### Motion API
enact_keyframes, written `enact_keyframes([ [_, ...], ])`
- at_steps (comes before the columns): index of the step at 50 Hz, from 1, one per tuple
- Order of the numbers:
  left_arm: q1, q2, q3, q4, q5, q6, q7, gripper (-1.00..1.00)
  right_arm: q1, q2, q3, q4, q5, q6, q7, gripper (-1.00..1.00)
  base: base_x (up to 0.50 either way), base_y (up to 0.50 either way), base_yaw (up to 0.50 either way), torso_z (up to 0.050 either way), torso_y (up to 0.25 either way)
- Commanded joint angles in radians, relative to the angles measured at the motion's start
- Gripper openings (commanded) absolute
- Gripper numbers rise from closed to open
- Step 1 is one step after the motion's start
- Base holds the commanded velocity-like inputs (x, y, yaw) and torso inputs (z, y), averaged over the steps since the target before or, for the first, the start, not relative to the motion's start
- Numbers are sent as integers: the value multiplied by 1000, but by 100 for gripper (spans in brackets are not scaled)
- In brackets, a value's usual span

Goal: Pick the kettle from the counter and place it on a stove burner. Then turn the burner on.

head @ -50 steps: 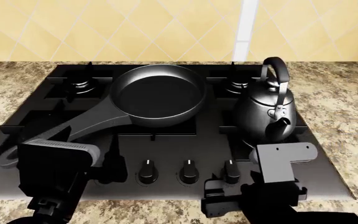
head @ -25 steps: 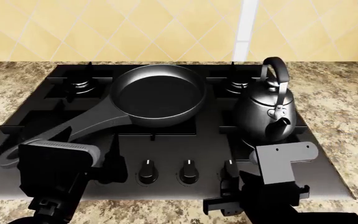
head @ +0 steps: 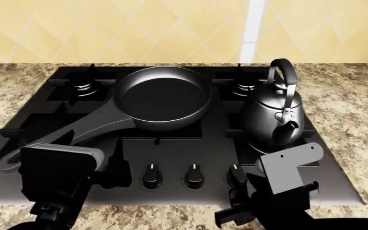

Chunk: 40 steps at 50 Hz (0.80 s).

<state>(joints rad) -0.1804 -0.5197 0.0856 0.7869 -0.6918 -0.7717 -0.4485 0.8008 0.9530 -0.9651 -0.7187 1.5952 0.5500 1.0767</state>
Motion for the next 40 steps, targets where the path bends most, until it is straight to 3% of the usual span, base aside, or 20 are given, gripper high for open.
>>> enact_keyframes([
  [1, -4, 1, 8, -7, 0, 1, -3, 100, 3, 32, 1, 40, -57, 24, -96, -100, 13, 0, 3, 0, 0],
  [24, 4, 2, 22, -22, 10, 18, -2, 100, 49, 92, -29, 17, -67, 137, -243, -100, 0, 0, 0, 0, 0],
  [40, 4, 0, 28, -20, 8, 21, -6, 100, 40, 152, -59, -5, -246, 170, -453, -100, -3, 0, -3, 0, 0],
])
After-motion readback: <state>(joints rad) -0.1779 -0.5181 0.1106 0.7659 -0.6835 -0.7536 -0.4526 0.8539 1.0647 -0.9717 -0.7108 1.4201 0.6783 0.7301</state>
